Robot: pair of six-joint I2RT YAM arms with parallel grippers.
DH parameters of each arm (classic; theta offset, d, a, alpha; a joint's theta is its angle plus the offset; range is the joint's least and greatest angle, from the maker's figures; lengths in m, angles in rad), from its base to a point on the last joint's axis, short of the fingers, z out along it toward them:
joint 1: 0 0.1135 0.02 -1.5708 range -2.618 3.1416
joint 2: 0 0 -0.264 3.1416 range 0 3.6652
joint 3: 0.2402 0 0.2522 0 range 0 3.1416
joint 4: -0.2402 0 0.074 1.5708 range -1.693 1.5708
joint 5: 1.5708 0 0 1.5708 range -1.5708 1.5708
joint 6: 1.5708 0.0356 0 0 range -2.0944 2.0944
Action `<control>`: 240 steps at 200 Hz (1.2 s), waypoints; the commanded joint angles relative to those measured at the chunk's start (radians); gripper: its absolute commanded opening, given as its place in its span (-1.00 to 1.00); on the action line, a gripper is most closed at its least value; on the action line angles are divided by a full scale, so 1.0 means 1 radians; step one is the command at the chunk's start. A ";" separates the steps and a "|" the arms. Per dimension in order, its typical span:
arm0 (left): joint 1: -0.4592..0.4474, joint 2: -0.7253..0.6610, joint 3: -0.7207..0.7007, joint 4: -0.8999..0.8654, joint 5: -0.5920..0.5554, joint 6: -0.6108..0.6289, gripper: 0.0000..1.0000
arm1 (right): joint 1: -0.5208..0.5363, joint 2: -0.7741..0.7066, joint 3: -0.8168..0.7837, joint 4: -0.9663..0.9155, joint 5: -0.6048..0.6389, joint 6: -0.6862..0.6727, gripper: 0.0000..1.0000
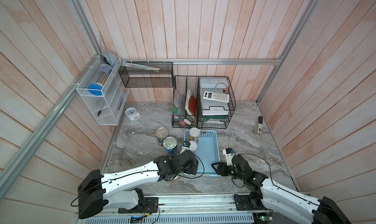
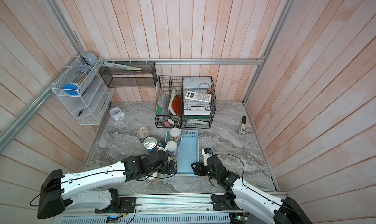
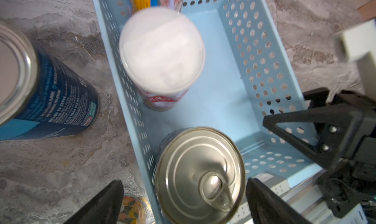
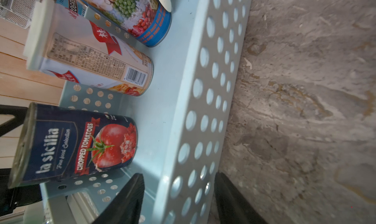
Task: Put the canned food in the basket
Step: Place the canned food in the basket, then adjust the canned food in the basket.
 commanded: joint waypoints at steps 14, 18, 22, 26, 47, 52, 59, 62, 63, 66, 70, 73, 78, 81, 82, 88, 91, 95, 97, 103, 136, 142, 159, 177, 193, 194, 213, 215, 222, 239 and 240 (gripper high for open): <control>-0.002 -0.046 0.050 0.013 -0.041 0.001 1.00 | 0.005 -0.025 0.030 -0.130 0.031 -0.070 0.27; -0.003 -0.052 0.056 0.012 -0.041 0.001 1.00 | 0.005 -0.029 0.039 -0.139 0.036 -0.078 0.28; -0.002 -0.059 0.063 0.008 -0.043 0.001 1.00 | 0.005 -0.032 0.047 -0.148 0.040 -0.085 0.28; -0.003 -0.065 0.070 0.004 -0.045 0.001 1.00 | 0.006 -0.036 0.055 -0.159 0.044 -0.093 0.29; -0.001 -0.099 0.121 -0.034 -0.088 0.010 1.00 | 0.004 -0.049 0.119 -0.227 0.071 -0.156 0.31; 0.000 -0.107 0.137 -0.049 -0.107 0.012 1.00 | 0.004 -0.051 0.141 -0.246 0.087 -0.175 0.32; 0.008 -0.118 0.160 -0.069 -0.129 0.018 1.00 | 0.002 -0.051 0.166 -0.259 0.110 -0.191 0.32; 0.016 -0.122 0.169 -0.077 -0.134 0.023 1.00 | 0.002 -0.051 0.176 -0.260 0.120 -0.199 0.32; 0.018 -0.124 0.174 -0.079 -0.136 0.024 1.00 | 0.002 -0.051 0.180 -0.260 0.123 -0.202 0.32; 0.028 -0.128 0.181 -0.086 -0.137 0.029 1.00 | 0.000 -0.051 0.191 -0.261 0.133 -0.212 0.32; 0.047 -0.134 0.190 -0.094 -0.135 0.036 1.00 | 0.000 -0.050 0.207 -0.266 0.149 -0.222 0.32; 0.063 -0.139 0.195 -0.097 -0.132 0.040 1.00 | 0.000 -0.047 0.220 -0.268 0.162 -0.230 0.32; 0.095 -0.149 0.203 -0.101 -0.120 0.046 1.00 | 0.000 -0.039 0.244 -0.272 0.179 -0.246 0.32; 0.116 -0.157 0.204 -0.102 -0.111 0.048 1.00 | -0.001 -0.034 0.259 -0.272 0.186 -0.258 0.32; 0.122 -0.159 0.205 -0.102 -0.109 0.049 1.00 | -0.001 -0.032 0.265 -0.272 0.188 -0.261 0.32; 0.168 -0.174 0.202 -0.096 -0.087 0.055 1.00 | -0.004 -0.015 0.295 -0.274 0.199 -0.286 0.33; 0.201 -0.182 0.201 -0.091 -0.073 0.059 1.00 | -0.006 -0.005 0.311 -0.272 0.202 -0.299 0.34; 0.228 -0.192 0.198 -0.084 -0.060 0.066 1.00 | -0.008 0.011 0.334 -0.272 0.204 -0.313 0.34; 0.240 -0.197 0.195 -0.081 -0.055 0.070 1.00 | -0.010 0.019 0.345 -0.272 0.204 -0.320 0.34; 0.285 -0.209 0.184 -0.071 -0.042 0.080 1.00 | -0.014 0.051 0.381 -0.270 0.204 -0.339 0.34; 0.480 -0.218 0.129 0.005 0.067 0.113 1.00 | -0.033 0.321 0.593 -0.243 0.145 -0.358 -0.05; 0.507 -0.219 0.119 0.020 0.086 0.113 1.00 | -0.036 0.375 0.627 -0.241 0.135 -0.341 -0.20; 0.575 -0.221 0.092 0.047 0.119 0.111 1.00 | -0.038 0.517 0.709 -0.255 0.127 -0.300 -0.34; 0.634 -0.231 0.080 0.054 0.137 0.116 1.00 | -0.038 0.636 0.761 -0.246 0.098 -0.281 -0.34; 0.682 -0.242 0.078 0.056 0.158 0.128 1.00 | -0.043 0.728 0.807 -0.241 0.064 -0.282 -0.35; 0.684 -0.243 0.078 0.056 0.160 0.129 1.00 | -0.043 0.733 0.812 -0.242 0.062 -0.283 -0.35; 0.719 -0.251 0.081 0.051 0.185 0.139 1.00 | -0.062 0.823 0.898 -0.305 0.032 -0.334 -0.35; 0.721 -0.252 0.081 0.050 0.187 0.140 1.00 | -0.062 0.830 0.903 -0.306 0.028 -0.335 -0.35; 0.727 -0.256 0.080 0.047 0.188 0.141 1.00 | -0.068 0.848 0.910 -0.303 0.019 -0.339 -0.35; 0.729 -0.260 0.067 0.052 0.196 0.142 1.00 | -0.074 0.879 0.911 -0.262 -0.015 -0.340 -0.35; 0.728 -0.260 0.066 0.052 0.196 0.142 1.00 | -0.075 0.881 0.910 -0.261 -0.017 -0.340 -0.35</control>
